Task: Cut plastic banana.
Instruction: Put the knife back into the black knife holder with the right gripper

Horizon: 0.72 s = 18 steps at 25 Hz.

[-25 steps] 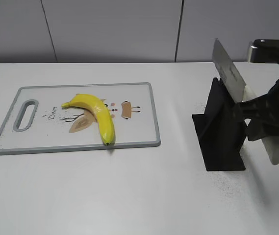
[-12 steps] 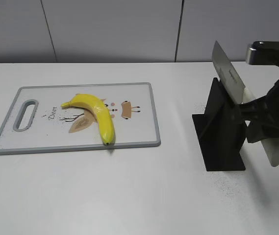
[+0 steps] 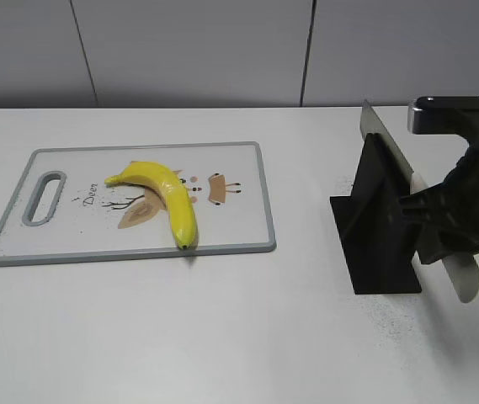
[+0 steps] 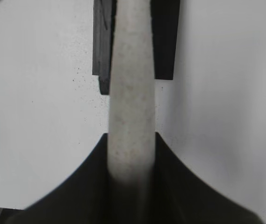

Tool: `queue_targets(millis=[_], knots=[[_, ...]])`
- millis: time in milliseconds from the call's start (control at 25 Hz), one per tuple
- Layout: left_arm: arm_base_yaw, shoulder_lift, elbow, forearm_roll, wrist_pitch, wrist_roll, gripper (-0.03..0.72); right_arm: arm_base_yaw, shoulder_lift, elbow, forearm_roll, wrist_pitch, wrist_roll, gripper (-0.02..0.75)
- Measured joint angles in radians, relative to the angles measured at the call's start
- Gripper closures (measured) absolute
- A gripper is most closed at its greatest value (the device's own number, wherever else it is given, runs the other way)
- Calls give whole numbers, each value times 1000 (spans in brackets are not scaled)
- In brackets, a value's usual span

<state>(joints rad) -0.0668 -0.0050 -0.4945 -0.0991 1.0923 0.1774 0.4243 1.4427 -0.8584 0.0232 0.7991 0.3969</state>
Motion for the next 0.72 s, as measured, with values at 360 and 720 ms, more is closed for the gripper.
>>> queue_targets(millis=[360,720], knots=[[0,0,0,0,0,0,144,0,0,0,14,29,0,190],[0,0,0,0,0,0,144,0,-87,-95,13,48,-98,92]])
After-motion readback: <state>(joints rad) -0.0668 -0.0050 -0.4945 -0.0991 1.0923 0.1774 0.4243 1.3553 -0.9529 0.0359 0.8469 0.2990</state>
